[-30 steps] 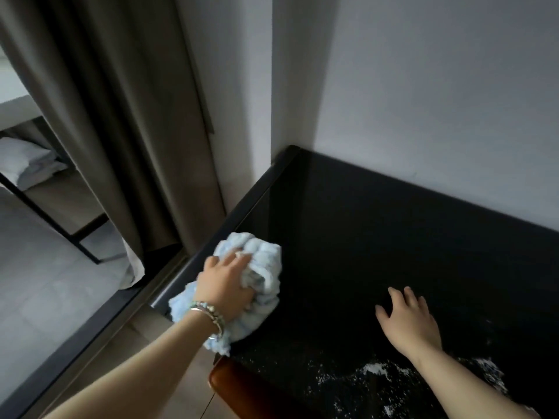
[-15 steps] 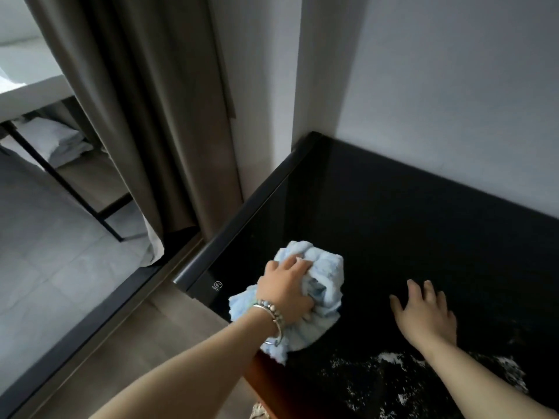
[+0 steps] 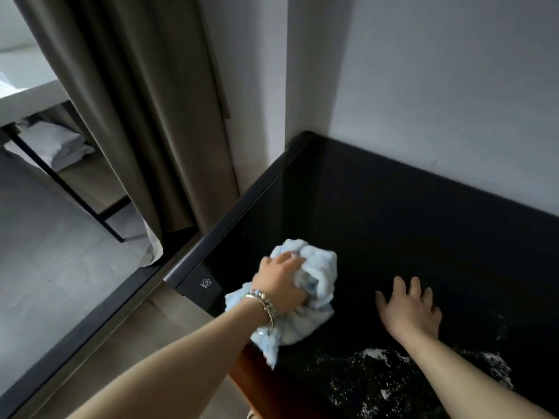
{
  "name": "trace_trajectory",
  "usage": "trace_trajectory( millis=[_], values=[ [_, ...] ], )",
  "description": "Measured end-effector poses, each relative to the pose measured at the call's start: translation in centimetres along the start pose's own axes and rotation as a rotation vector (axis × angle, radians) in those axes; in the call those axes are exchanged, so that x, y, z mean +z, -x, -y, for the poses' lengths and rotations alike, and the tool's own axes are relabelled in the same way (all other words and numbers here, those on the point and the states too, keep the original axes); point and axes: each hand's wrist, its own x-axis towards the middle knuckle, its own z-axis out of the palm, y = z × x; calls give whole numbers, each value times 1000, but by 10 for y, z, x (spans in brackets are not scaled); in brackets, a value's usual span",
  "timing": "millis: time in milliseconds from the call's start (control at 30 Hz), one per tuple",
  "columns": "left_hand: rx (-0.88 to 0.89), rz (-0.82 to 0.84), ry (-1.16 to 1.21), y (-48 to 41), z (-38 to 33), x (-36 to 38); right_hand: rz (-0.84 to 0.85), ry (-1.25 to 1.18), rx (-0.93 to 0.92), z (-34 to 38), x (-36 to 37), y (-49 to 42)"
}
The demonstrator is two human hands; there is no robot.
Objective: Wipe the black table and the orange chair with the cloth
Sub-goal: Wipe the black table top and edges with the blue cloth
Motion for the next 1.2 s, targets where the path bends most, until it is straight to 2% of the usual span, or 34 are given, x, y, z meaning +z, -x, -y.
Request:
trace_trajectory(
  millis=[67, 167, 267, 333, 467, 733, 833, 967, 1033, 1100, 1200],
  values=[
    [-74, -142, -10, -15, 7, -25, -20, -8, -19, 12, -10, -4],
    [-248, -343, -102, -27, 31, -54, -110, -50, -246, 40, -19, -7],
    [-377, -252, -226, -27, 53, -57, -59, -181, -393, 65, -22, -8],
    [-385, -212, -242, -33, 65, -56, -26, -219, -427, 74, -23, -13],
    [-330, -297, -162, -74, 64, -82, 7, -263, -379, 92, -31, -30],
    [-85, -230, -223, -245, 52, -149, -27, -343, -216, 185, -57, -122],
    [72, -162, -250, -303, 35, -158, -53, -279, -153, 213, -67, -168],
    [284, -137, -354, -367, 4, -151, 4, -189, -132, 228, -75, -201],
    [273, -114, -393, -392, -9, -144, 79, -154, -138, 225, -76, -207],
    [184, -26, -362, -411, -15, -139, 132, -144, -142, 221, -74, -208],
    [162, 69, -283, -429, -5, -130, 117, -126, -146, 219, -71, -208]
  ],
)
